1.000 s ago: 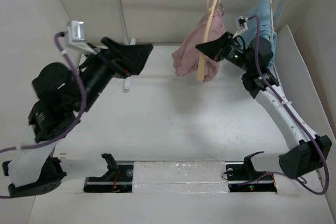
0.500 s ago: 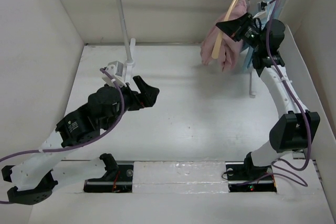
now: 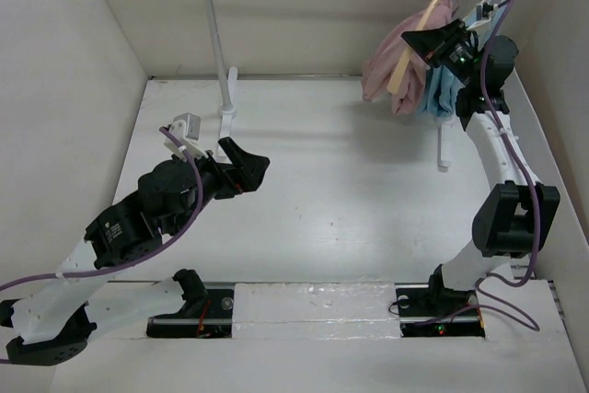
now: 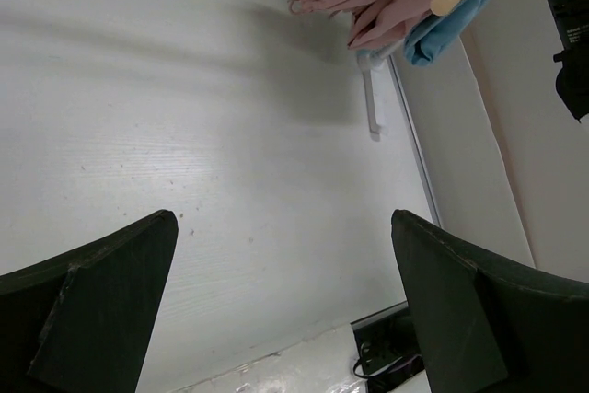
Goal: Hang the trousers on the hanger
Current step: Place the hanger at the clothesline.
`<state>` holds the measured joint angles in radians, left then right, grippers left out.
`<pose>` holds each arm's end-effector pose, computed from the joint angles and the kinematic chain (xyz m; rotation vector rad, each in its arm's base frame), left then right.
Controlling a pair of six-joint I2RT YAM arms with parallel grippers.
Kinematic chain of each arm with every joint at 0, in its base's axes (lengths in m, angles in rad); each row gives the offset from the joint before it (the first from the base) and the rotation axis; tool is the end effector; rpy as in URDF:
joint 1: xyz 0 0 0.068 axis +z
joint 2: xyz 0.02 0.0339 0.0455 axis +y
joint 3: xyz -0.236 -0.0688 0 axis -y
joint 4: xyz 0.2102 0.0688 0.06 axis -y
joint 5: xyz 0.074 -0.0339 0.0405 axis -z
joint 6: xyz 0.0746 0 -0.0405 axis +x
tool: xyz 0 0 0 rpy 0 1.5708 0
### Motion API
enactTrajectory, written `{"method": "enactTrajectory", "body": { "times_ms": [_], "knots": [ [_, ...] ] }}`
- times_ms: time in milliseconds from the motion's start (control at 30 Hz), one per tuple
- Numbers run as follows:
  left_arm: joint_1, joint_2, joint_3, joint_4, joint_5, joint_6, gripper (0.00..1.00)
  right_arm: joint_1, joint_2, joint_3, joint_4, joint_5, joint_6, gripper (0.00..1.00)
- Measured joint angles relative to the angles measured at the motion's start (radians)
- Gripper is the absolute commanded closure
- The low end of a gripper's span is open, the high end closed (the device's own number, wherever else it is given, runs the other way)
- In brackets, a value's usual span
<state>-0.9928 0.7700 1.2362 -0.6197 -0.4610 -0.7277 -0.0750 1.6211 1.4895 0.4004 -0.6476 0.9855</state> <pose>0.1100 -0.1079 0.4043 -0.1179 1.7848 -0.8709 0.3791 0.0166 0.4166 0.1679 1.4501 1.1737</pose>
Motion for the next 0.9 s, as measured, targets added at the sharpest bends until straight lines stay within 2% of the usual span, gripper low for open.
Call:
{"method": "enactTrajectory", "body": {
  "times_ms": [333, 467, 567, 600, 667, 700, 767, 800, 867, 900],
  "knots": [
    [0.0, 0.008, 0.0, 0.0, 0.0, -0.007, 0.01, -0.002, 0.021, -0.052, 0.026, -0.01, -0.003, 0.97],
    [0.0, 0.014, 0.0, 0.0, 0.001, -0.008, 0.01, -0.005, 0.023, -0.052, 0.027, -0.012, -0.008, 0.86],
    [0.0, 0.021, 0.0, 0.001, 0.001, -0.01, 0.01, -0.005, 0.023, -0.052, 0.03, -0.011, -0.022, 0.67],
    [0.0, 0.024, 0.0, 0.001, 0.001, -0.01, 0.01, -0.006, 0.023, -0.052, 0.036, -0.014, -0.029, 0.52],
    [0.0, 0.031, 0.0, 0.001, 0.001, -0.01, 0.01, -0.008, 0.023, -0.05, 0.053, -0.016, -0.041, 0.42],
    [0.0, 0.036, 0.0, 0.002, 0.001, -0.01, 0.01, -0.009, 0.02, -0.05, 0.057, -0.019, -0.05, 0.34],
    [0.0, 0.043, 0.0, 0.002, 0.001, -0.01, 0.01, -0.011, 0.008, -0.051, 0.047, -0.016, -0.064, 0.32],
    [0.0, 0.048, 0.0, 0.002, 0.001, -0.01, 0.01, -0.013, -0.004, -0.056, 0.038, -0.011, -0.079, 0.25],
    [0.0, 0.06, 0.0, 0.002, 0.001, -0.01, 0.01, -0.021, -0.046, -0.072, -0.003, 0.0, -0.107, 0.0],
    [0.0, 0.066, 0.001, 0.003, 0.0, -0.01, 0.01, -0.024, -0.076, -0.079, -0.03, 0.013, -0.132, 0.0]
  ]
}}
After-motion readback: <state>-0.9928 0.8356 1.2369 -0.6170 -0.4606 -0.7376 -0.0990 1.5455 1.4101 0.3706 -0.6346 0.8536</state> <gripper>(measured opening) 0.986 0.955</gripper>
